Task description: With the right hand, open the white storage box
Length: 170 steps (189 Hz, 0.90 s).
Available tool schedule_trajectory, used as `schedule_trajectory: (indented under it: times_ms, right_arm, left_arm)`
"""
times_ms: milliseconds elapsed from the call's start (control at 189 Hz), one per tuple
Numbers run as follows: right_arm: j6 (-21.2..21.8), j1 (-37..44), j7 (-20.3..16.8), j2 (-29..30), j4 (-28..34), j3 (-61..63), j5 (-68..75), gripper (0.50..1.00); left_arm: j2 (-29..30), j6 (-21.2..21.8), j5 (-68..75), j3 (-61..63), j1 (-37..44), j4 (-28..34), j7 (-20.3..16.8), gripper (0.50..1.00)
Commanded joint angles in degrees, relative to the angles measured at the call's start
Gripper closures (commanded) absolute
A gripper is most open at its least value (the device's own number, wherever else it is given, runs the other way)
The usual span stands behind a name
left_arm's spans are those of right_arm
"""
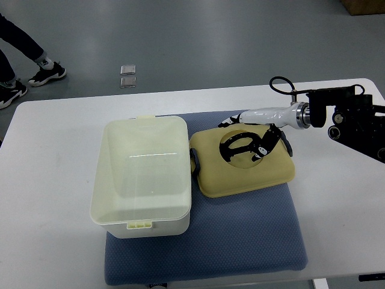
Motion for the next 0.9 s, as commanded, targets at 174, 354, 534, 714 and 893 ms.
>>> schedule_trajectory:
  times_ms: [174, 354, 534, 714, 893]
  right_arm:
    - [-1.8, -3.9, -2.6, 3.2, -2.5, 13.0, 31.9, 0.572]
    - [-12.4, -8.0, -7.4, 9.7, -5.9, 19.8, 66.1, 0.574]
    - [-22.7, -11.3, -5.3, 14.8, -11.5, 28.2, 90.9, 0.572]
    - [-19.4, -16.8, 0.0, 19.6, -13.4, 37.7, 92.6, 0.57]
    - [-11.3, -18.5, 0.3, 20.0, -13.4, 38.0, 92.4, 0.57]
  left_arm:
    - [0.0, 0.0, 0.0, -0.1, 0.1, 0.0, 0.0, 0.5]
    - [0.0, 0.0, 0.0, -0.1, 0.1, 0.0, 0.0, 0.5]
    - [0.0, 0.0, 0.0, -0.2, 0.1, 0.2, 0.0, 0.5]
    - [0.0, 0.0, 0.0, 0.1, 0.1, 0.0, 0.0, 0.5]
    - [0.0, 0.0, 0.0, 0.1, 0.1, 0.0, 0.0, 0.5]
